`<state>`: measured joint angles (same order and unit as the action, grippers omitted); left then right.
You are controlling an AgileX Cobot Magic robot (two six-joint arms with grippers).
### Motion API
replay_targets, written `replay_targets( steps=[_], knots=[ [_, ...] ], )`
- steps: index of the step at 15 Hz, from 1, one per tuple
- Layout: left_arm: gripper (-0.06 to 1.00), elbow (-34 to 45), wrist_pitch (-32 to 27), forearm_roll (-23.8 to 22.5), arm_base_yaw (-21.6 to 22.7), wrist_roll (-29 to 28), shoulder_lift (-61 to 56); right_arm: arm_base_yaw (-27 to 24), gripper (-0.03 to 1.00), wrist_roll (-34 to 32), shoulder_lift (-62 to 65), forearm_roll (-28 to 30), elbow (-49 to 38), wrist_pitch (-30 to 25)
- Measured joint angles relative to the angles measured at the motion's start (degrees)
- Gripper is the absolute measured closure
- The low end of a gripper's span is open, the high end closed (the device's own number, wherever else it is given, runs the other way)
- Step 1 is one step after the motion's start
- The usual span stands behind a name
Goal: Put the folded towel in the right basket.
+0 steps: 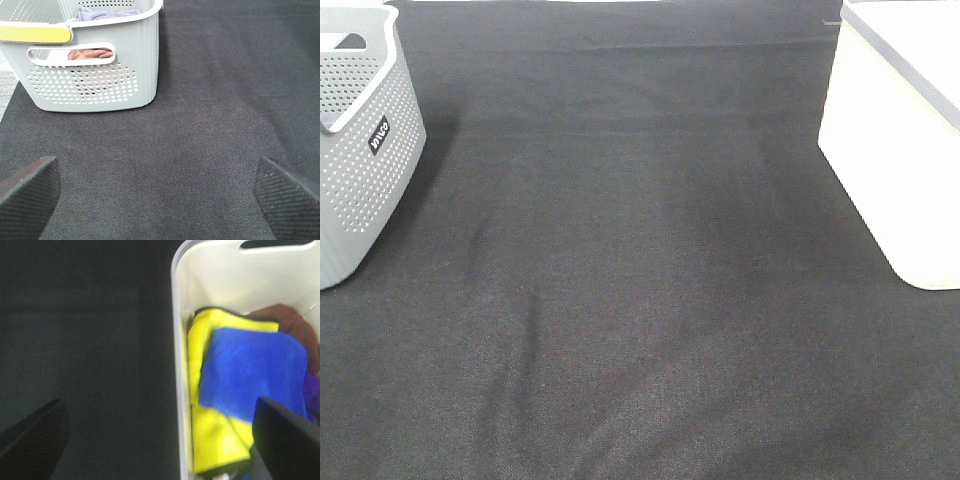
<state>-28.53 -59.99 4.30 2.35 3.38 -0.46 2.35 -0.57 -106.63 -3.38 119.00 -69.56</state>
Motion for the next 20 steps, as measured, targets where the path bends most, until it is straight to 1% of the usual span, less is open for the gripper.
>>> replay_targets(
  steps=[2,5,8,9,10,11,14,15,17,20],
  knots=[
    [-0.03,0.00,0.00,0.00,0.00,0.00,0.00,0.17,0.00,-0.46,10.49,0.52,-12.89,0.11],
    [-0.03,0.00,0.00,0.00,0.00,0.06,0.00,0.17,0.00,-0.74,31.68,3.04,-38.67,0.29],
    [-0.03,0.00,0.00,0.00,0.00,0.06,0.00,0.17,0.00,-1.60,55.18,3.09,-60.85,2.64],
    [-0.03,0.00,0.00,0.00,0.00,0.06,0.00,0.17,0.00,-1.60,62.28,3.38,-66.58,4.07],
    [-0.03,0.00,0.00,0.00,0.00,0.11,0.00,0.17,0.00,-1.60,73.45,3.38,-74.08,6.19],
    [-0.03,0.00,0.00,0.00,0.00,0.11,0.00,0.17,0.00,-1.60,79.35,3.38,-78.61,6.88],
    [-0.03,0.00,0.00,0.00,0.00,0.11,0.00,0.17,0.00,-0.80,95.45,3.38,-88.29,7.51],
    [-0.03,0.00,0.00,0.00,0.00,0.11,0.00,0.17,0.00,-0.80,95.45,3.38,-88.29,7.51],
    [-0.03,0.00,0.00,0.00,0.00,0.11,0.00,0.17,0.00,0.00,105.25,3.38,-92.65,6.47],
    [-0.03,0.00,0.00,0.00,0.00,0.11,0.00,0.17,0.00,0.57,106.80,4.13,-92.82,6.30]
  ],
)
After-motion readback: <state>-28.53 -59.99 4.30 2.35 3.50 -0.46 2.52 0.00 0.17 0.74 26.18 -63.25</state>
